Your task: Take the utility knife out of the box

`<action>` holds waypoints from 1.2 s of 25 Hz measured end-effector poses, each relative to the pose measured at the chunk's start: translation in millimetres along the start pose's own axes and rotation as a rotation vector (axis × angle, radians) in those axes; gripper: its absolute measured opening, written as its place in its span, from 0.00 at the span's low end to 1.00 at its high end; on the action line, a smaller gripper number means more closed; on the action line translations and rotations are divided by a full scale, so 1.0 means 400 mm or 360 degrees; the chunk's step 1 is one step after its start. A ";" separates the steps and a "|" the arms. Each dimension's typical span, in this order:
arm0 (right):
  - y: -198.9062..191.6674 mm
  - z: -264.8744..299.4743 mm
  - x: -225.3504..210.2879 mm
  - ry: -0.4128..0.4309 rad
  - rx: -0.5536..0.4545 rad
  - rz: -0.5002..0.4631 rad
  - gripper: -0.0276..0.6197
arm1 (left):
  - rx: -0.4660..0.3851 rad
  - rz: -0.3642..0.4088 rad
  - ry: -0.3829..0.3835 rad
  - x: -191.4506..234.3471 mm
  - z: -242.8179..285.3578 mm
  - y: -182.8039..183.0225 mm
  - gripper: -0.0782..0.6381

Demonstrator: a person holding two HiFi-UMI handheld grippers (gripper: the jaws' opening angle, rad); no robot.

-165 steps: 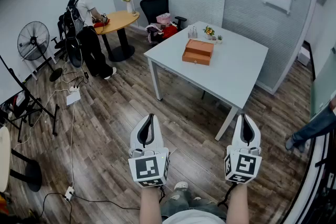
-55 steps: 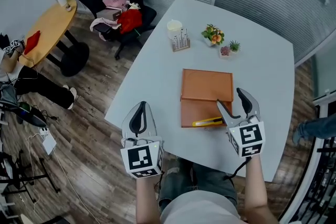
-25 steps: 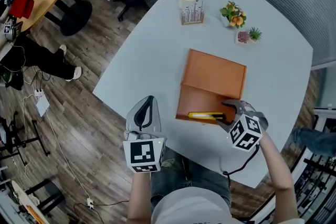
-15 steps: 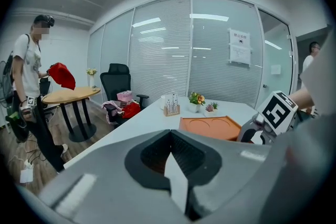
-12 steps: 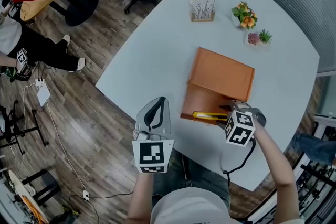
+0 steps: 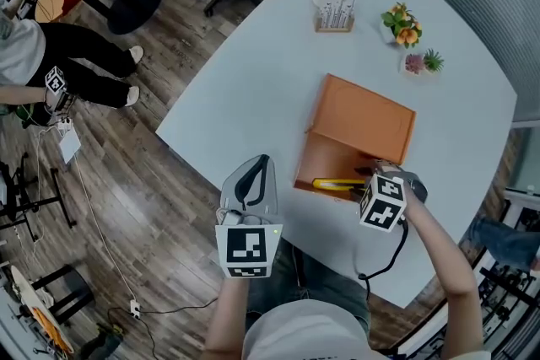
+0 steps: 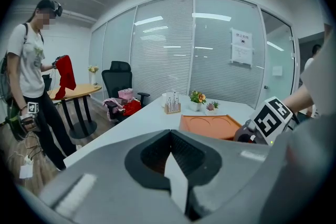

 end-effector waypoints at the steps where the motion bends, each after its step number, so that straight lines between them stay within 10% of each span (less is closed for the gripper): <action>1: -0.002 -0.003 -0.007 -0.0027 -0.0009 0.0030 0.39 | -0.0001 -0.0002 0.0002 0.002 -0.002 0.000 0.11; 20: -0.001 0.027 0.008 -0.0058 0.0226 -0.0291 0.34 | -0.0002 -0.0012 0.0001 0.004 -0.018 -0.001 0.11; 30: 0.002 0.027 0.002 -0.0010 0.0228 -0.0169 0.30 | 0.0002 -0.0035 0.0009 0.009 -0.022 -0.012 0.11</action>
Point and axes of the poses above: the fingertips, and each gripper's own axes: z forward along the fingers, x to its left, y out of its top, the point moved 3 cm from there along -z, backward along the fingers, and after that the axes turned 5 degrees about -z, right-handed, at the moved point
